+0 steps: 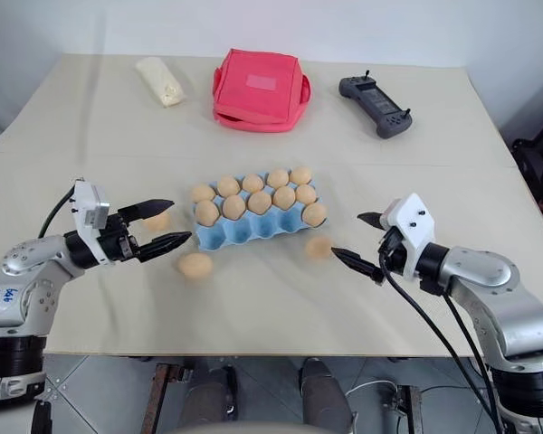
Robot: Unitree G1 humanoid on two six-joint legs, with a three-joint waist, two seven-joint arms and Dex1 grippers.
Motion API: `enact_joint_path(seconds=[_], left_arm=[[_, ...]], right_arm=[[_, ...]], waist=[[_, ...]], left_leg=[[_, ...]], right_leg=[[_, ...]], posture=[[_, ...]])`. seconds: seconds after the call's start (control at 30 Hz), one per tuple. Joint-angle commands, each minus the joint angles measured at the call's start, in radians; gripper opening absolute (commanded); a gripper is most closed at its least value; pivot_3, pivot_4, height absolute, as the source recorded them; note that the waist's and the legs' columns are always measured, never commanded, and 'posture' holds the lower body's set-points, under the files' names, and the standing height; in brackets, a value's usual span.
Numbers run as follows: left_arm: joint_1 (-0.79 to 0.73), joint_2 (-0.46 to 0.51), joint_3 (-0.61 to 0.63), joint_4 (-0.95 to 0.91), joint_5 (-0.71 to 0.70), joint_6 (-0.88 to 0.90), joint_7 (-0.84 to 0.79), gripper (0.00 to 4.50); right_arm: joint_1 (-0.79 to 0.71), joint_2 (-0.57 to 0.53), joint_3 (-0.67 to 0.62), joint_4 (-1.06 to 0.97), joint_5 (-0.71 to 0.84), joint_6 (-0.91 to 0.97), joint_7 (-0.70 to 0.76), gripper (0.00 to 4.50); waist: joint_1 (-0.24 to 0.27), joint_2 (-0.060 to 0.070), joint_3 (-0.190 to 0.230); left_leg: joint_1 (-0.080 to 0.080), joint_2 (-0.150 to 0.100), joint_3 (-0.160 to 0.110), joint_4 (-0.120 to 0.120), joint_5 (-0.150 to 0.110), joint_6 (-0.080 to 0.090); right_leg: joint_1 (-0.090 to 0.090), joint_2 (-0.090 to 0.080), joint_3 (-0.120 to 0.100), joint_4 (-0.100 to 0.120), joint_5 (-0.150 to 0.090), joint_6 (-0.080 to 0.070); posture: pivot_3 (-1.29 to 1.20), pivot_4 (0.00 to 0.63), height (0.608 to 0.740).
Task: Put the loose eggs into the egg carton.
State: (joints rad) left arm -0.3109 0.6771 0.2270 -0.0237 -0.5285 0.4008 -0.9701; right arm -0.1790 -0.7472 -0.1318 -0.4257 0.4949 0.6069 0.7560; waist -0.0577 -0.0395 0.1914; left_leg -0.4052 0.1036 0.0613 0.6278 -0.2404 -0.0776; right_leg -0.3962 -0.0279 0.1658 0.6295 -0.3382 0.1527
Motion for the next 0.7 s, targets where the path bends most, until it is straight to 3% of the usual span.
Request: enact_joint_path(seconds=[0.03, 0.37, 0.7], left_arm=[[-0.035, 0.0, 0.006, 0.012, 0.019, -0.008, 0.043, 4.47], [-0.056, -0.001, -0.062, 0.014, 0.039, -0.018, 0.003, 4.47], [-0.07, 0.031, -0.104, 0.07, 0.021, 0.006, -0.162, 4.47]], right_arm=[[-0.003, 0.004, -0.021, -0.022, 0.002, -0.018, -0.009, 4.5], [0.028, -0.004, -0.054, -0.077, 0.028, 0.032, -0.036, 4.5], [0.369, -0.029, -0.346, -0.302, 0.15, 0.178, -0.055, 4.5]], waist=[[0.0, 0.0, 0.0], [0.001, 0.0, 0.0], [0.007, 0.0, 0.0]], left_leg=[[0.0, 0.0, 0.0, 0.0, 0.0, 0.0], [0.0, 0.0, 0.0, -0.001, 0.0, 0.0], [0.0, 0.0, 0.0, 0.0, -0.001, 0.0]], right_leg=[[0.0, 0.0, 0.0, 0.0, 0.0, 0.0], [0.0, 0.0, 0.0, 0.0, 0.001, 0.001], [0.0, 0.0, 0.0, -0.001, 0.0, 0.001]], posture=[[0.0, 0.15, 0.74], [0.0, 0.15, 0.74], [0.0, 0.15, 0.74]])
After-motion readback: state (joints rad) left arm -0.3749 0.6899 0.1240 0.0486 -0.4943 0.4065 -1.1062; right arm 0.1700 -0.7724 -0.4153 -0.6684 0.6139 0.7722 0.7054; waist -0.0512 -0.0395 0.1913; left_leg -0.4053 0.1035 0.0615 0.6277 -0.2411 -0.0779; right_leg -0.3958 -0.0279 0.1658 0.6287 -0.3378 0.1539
